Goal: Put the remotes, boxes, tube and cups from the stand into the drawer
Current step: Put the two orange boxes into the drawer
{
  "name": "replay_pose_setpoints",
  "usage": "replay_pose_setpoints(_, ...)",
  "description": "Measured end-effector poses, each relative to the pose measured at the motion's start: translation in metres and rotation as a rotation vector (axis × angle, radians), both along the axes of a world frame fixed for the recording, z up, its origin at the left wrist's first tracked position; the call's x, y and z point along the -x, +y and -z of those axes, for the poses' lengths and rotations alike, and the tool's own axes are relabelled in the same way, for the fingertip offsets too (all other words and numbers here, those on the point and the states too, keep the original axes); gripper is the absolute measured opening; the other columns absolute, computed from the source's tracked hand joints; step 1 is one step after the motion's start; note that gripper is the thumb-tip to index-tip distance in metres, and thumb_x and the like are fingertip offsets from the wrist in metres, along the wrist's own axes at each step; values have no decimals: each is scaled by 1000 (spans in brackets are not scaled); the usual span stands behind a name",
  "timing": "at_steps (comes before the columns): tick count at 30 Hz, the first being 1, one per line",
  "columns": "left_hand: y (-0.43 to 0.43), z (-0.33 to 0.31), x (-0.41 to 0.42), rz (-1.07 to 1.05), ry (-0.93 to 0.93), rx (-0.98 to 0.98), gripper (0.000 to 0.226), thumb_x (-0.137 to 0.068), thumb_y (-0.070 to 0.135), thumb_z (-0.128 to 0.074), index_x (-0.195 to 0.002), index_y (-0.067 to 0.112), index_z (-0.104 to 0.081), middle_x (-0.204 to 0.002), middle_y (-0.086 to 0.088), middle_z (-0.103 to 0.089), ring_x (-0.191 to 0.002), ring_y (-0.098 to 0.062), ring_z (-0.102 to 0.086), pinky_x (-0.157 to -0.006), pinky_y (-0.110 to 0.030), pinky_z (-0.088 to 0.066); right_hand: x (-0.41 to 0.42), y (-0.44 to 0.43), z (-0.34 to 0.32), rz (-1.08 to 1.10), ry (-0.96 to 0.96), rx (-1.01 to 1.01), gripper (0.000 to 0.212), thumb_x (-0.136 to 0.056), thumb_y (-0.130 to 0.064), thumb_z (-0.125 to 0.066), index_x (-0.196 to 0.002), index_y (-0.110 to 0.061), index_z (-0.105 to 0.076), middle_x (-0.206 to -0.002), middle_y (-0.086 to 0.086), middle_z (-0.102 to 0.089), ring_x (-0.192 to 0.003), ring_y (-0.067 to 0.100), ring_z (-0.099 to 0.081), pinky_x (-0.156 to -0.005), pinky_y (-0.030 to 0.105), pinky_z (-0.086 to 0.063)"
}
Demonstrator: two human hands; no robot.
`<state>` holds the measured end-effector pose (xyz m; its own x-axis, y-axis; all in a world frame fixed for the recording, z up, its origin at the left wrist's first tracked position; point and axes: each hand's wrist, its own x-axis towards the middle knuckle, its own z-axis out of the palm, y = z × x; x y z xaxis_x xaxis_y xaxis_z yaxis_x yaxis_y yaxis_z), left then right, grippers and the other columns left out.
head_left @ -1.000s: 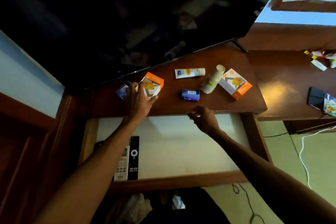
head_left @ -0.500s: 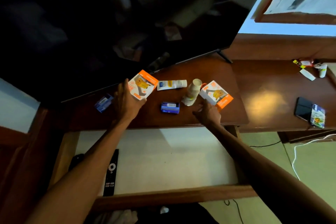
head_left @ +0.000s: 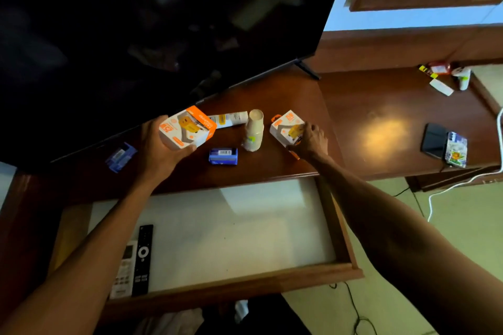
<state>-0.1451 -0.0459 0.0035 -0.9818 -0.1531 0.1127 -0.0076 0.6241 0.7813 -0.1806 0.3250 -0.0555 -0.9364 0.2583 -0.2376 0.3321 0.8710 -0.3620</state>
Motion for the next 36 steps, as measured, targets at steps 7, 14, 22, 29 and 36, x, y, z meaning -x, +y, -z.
replay_pose_setpoints(7, -6, -1, -40, 41, -35, -151, 96, -71, 17, -86, -148, 20, -29, -147, -7, -38, -123, -6, -45, -72, -6, -48, -77, -11, 1, 97, 194, 33, 91, -73, -50, -75, -143, -9, -34, -134, 20, -49, -121, 39, -47, -91, 49, -47)
replay_pose_setpoints(14, -47, 22, -118, 107, -138, -279, 94, -64, 19, -90, -141, 28, -38, -135, 7, -52, -115, 4, -55, -86, -20, -54, -191, -63, 9, 157, 303, 45, 90, -71, -59, -70, -142, -17, -34, -133, 13, -52, -120, 34, -48, -89, 45, -48)
replay_pose_setpoints(22, -97, 72, -192, 169, -280, -174, 91, -54, 24, -94, -131, 31, -45, -130, 3, -55, -117, -15, -56, -88, -37, -56, -264, -140, 49, -46, 145, 106, 93, -72, -66, -68, -144, -17, -37, -138, 7, -50, -122, 28, -49, -89, 43, -52)
replay_pose_setpoints(29, -136, 112, -203, 337, -650, -48, 97, -53, 22, -94, -135, 33, -43, -136, -3, -43, -121, -24, -48, -83, -34, -57, -266, -195, 67, -256, 63, 105, 90, -75, -56, -74, -145, -14, -35, -143, 11, -47, -125, 29, -49, -91, 45, -53)
replay_pose_setpoints(36, -138, 134, -177, 567, -826, 61, 110, -57, -2, -87, -148, 25, -32, -137, -1, -44, -125, -21, -43, -89, -35, -52, -246, -235, 95, -282, -57, 108, 90, -74, -51, -77, -143, -12, -35, -143, 12, -46, -126, 31, -47, -93, 44, -50)
